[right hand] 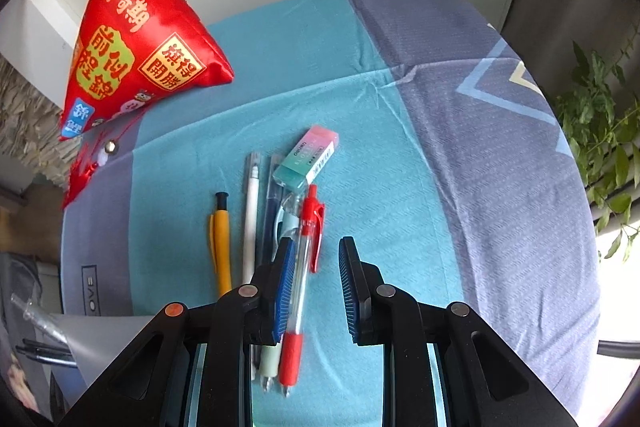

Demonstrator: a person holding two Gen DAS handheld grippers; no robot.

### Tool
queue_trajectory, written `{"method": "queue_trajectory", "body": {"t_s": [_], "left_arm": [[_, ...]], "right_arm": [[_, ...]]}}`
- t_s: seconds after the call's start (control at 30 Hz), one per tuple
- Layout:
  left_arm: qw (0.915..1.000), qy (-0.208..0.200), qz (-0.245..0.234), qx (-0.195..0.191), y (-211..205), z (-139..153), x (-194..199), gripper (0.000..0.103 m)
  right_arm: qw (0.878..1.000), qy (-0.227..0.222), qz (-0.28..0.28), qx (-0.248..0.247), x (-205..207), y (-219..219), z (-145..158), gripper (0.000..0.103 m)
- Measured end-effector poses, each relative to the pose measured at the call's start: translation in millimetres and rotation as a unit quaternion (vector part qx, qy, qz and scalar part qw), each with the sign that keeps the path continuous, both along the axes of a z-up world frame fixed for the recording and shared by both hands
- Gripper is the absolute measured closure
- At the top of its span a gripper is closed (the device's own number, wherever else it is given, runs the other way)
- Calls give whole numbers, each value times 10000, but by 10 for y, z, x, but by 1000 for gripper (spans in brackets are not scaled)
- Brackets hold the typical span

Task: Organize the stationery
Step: 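Grasp a clear pen with a red cap using the right gripper, then lift the red-capped pen and lower it into the cup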

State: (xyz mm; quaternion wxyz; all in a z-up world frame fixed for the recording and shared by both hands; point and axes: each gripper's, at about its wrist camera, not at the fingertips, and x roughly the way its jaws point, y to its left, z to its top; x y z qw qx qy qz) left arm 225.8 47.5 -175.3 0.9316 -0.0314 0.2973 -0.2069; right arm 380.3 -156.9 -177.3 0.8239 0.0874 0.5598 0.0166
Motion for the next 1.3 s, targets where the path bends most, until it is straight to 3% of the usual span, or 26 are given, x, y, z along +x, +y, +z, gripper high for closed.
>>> {"method": "queue_trajectory", "body": {"t_s": [0.33,0.57,0.73,1.03,1.3], "left_arm": [[10000,2,4,-2,-2,-1,-1,30],[10000,8,3,-7,-1,8,1,30],[10000,10,4,-2,-1,11,2,30],[10000,12,4,-5,0,10,1,30],[10000,49,-1,-15,-3,6,12,30]], "right_arm": [[9992,66,-23,-382,89,56,-105,81],[9992,202,-77,-322,253,93,-144,81],[9995,165,33,-266,244,145,-128,88],[9984,-557,134,38,-274,-23,415,88],[9879,-1498,383,125,-903,12,1003,89]]}}
